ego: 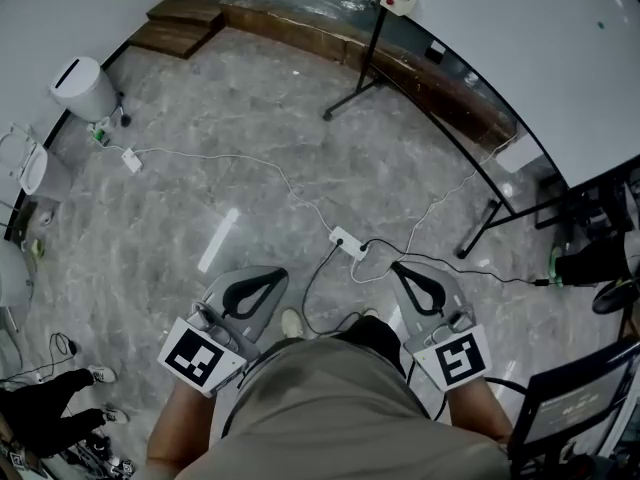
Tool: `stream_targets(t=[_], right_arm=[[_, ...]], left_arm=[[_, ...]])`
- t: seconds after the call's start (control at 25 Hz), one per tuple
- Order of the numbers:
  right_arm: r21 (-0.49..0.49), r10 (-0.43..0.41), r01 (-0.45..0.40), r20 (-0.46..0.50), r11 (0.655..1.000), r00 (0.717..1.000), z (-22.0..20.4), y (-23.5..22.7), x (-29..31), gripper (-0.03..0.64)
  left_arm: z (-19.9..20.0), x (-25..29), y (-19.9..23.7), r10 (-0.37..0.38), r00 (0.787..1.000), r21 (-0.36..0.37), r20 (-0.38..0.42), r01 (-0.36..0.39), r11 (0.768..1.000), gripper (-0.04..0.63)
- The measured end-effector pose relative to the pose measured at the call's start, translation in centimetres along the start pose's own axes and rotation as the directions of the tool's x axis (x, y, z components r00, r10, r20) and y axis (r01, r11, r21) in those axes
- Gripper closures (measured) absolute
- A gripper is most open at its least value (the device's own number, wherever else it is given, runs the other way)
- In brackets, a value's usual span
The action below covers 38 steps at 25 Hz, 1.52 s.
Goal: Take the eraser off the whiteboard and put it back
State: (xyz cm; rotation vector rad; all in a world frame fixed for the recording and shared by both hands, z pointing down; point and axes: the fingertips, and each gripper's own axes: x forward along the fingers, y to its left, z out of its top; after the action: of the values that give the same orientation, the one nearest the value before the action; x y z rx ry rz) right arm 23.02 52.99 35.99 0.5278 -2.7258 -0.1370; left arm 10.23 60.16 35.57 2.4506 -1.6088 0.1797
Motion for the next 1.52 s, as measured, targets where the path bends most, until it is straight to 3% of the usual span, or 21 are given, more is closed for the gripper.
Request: stream_targets(t=[0.32,0.64,0.88,1.04,1.32,1.52], right_arm=[[-0.011,0.024,-0.025,-0.020,1.000,1.000,2.6,6.6,5.0,0.615],[-0.010,0.044,-0.044,-0.018,0.999,0.999,3.5,4.9,10.4,0.615],[0.018,0.046,-0.046,-0.013,0.999,0.999,4.8,-0.3,18.1,0.615],[0.047,0.023,-0.023,-0.004,0.999,1.000,5.8,-5.0,22.1,0.615],[0.049,-0.034,0.033,0.018,0.998,0.999,6.1,-13.8,27.3,0.615],[0.075,-0.080,0.080,-0.004,0.994,0.997,6.2,-17.8,30.6,0.615]], left_arm=[[-1.9,-6.9,5.9,0.035,0.999,0.007,0.001,-0.035,0.999,0.591],[-1.9,-5.2,10.9,0.030,1.000,-0.048,0.006,-0.030,0.998,0.591],[0.2,-0.4,18.6,0.046,0.999,-0.030,-0.016,-0.047,0.998,0.591],[2.7,4.5,22.9,-0.001,0.999,-0.025,-0.040,0.000,1.000,0.591],[6.8,13.6,29.0,-0.040,0.998,0.050,-0.040,0.042,0.998,0.591],[8.3,18.5,33.2,-0.080,0.996,0.046,-0.050,0.082,0.996,0.591]])
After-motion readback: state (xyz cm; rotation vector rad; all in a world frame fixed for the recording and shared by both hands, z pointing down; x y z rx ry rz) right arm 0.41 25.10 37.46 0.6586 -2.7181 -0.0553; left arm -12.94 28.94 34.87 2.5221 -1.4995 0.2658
